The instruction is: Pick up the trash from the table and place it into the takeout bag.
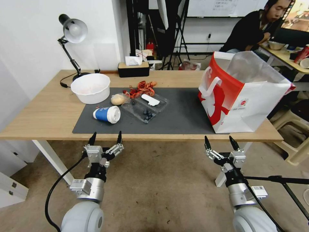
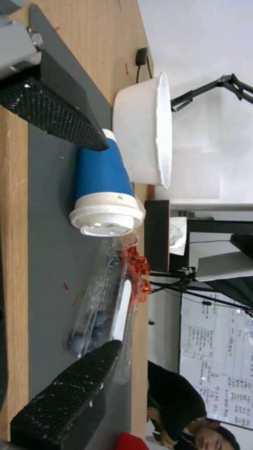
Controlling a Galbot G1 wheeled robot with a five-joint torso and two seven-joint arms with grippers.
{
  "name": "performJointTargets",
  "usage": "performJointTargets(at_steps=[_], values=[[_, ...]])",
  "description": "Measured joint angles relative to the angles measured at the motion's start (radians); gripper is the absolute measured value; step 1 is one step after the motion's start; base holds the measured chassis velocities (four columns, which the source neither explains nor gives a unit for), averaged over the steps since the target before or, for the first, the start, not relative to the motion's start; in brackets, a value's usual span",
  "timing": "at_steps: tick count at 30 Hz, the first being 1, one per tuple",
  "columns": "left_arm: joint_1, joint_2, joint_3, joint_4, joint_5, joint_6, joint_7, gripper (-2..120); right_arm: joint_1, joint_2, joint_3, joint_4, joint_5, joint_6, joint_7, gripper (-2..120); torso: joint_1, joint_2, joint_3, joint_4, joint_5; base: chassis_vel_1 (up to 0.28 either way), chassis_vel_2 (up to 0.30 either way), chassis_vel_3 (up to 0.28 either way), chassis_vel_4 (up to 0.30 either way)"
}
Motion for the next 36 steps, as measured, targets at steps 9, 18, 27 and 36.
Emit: performJointTargets(at_steps=[9,18,27,36], values=[[-0.090,0.112,-0.031,0.061,-0.036,-0.009,0.038,100,0.017,-0.006,0.000,0.000,0.000,-0.008,0.000,100,0.000,0.000,0.000,0.0000,-0.0002,0.000,0.000,0.000,0.000],[-0.223,0.345,-0.054,0.190,-0.161,-0.090,0.175,100,0.023,-0.006,0.008,0.005,-0.002,-0.011,0.001,100,0.000,0.000,0.000,0.0000,-0.0003,0.000,0.000,0.000,0.000],[-0.376,0.601,-0.038,0.382,-0.286,-0.179,0.451,100,0.036,0.003,0.003,0.011,-0.013,-0.020,0.001,100,0.000,0.000,0.000,0.0001,-0.0004,0.000,0.000,0.000,0.000],[-0.565,0.785,0.010,0.561,-0.302,-0.178,0.689,100,0.057,0.004,-0.005,0.014,-0.016,-0.028,0.001,100,0.000,0.000,0.000,-0.0009,0.0000,0.000,0.000,0.000,0.000]])
